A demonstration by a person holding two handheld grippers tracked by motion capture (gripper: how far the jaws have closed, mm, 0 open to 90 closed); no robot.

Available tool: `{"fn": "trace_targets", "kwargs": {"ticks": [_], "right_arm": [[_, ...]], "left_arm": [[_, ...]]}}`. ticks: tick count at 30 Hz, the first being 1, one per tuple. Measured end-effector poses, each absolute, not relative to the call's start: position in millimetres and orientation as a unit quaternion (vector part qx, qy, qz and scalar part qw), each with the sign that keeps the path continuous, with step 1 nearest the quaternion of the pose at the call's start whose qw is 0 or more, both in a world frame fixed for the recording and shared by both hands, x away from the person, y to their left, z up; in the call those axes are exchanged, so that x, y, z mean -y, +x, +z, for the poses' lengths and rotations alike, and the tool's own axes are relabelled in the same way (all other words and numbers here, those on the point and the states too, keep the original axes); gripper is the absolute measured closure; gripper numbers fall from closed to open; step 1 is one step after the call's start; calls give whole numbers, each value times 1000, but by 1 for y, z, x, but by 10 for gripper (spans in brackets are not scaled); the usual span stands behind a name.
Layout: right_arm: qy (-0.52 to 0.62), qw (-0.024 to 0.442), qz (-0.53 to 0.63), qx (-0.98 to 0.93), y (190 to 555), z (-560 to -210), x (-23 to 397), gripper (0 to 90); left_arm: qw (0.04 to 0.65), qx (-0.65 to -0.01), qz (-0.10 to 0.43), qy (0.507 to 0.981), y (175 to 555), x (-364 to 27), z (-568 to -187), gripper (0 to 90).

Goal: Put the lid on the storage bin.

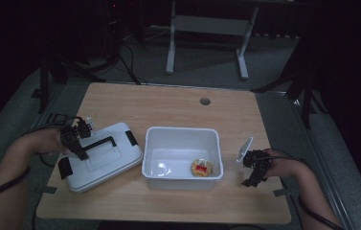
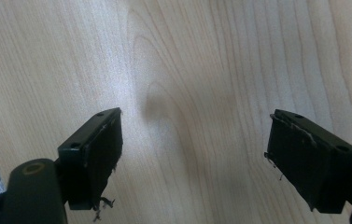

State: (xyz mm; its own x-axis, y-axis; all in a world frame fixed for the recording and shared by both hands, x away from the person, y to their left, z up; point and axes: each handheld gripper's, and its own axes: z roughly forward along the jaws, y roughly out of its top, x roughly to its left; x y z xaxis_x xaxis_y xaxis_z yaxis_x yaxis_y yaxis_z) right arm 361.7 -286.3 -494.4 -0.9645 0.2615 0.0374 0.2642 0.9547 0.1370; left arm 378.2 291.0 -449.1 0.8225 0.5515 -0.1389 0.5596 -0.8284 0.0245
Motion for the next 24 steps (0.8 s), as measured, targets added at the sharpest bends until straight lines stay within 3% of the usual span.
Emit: {"fn": "trace_targets", "kwargs": {"ticks": [24], "right_arm": [[-130,6,-70,989,361,-492,283,174]], "left_arm": [[41,-263,-26,964,364,-276,-353,835]]}}
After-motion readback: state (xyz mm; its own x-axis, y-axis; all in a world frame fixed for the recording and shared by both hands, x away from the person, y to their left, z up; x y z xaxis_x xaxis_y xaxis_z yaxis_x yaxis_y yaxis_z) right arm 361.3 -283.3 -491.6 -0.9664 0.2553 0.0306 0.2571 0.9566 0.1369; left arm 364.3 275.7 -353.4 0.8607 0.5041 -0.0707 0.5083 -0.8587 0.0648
